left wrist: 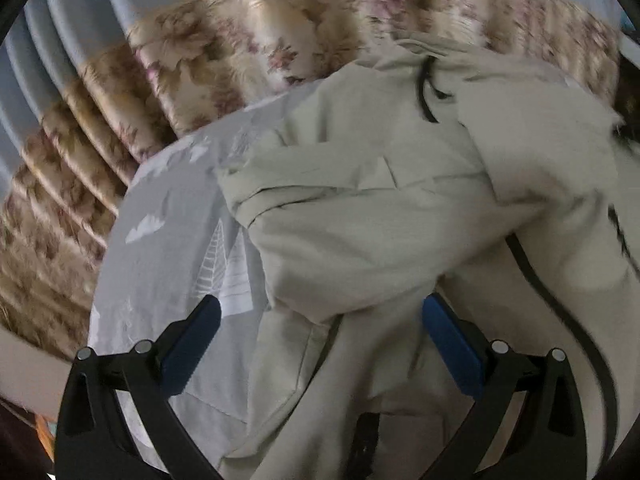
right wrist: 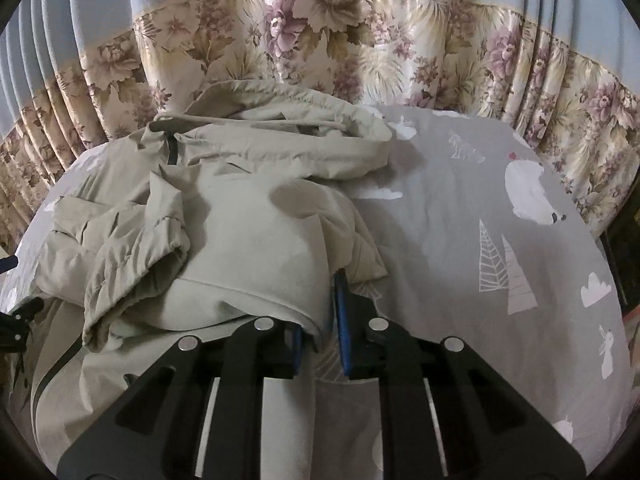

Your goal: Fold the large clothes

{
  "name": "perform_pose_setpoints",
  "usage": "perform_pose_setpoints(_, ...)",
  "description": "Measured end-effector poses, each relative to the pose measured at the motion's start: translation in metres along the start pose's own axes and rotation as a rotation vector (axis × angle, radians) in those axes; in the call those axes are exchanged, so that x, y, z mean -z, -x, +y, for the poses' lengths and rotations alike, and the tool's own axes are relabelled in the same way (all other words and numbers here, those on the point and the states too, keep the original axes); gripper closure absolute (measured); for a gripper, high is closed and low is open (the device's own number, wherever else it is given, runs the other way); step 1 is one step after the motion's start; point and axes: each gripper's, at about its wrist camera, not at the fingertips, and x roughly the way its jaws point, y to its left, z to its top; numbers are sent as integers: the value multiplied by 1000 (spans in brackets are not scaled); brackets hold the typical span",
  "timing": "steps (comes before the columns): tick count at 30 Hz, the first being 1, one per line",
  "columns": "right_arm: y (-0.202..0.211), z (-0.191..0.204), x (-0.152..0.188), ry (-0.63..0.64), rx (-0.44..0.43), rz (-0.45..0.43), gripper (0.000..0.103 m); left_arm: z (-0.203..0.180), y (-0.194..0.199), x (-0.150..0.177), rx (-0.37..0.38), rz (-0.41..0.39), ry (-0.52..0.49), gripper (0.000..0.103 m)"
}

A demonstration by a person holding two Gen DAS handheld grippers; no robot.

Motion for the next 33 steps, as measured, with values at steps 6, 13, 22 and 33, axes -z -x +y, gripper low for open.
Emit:
perform_pose_setpoints(6, 6, -2, 1, -20, -6, -17, 87, 19, -28, 5, -83, 61, -19, 1)
perform_pose_setpoints(13, 7, -4, 4, -36, -2, -12, 82, 26, -7, -8, 13, -22, 48, 2)
perform_pose_setpoints(22, 9, -5, 2, -39, 3, -12, 79, -21, -24, -2, 33, 3, -108, 2)
perform_pose_setpoints(33, -8, 1, 7, -38, -17, 16, 93, 45, -37, -21, 27, -70, 306, 1)
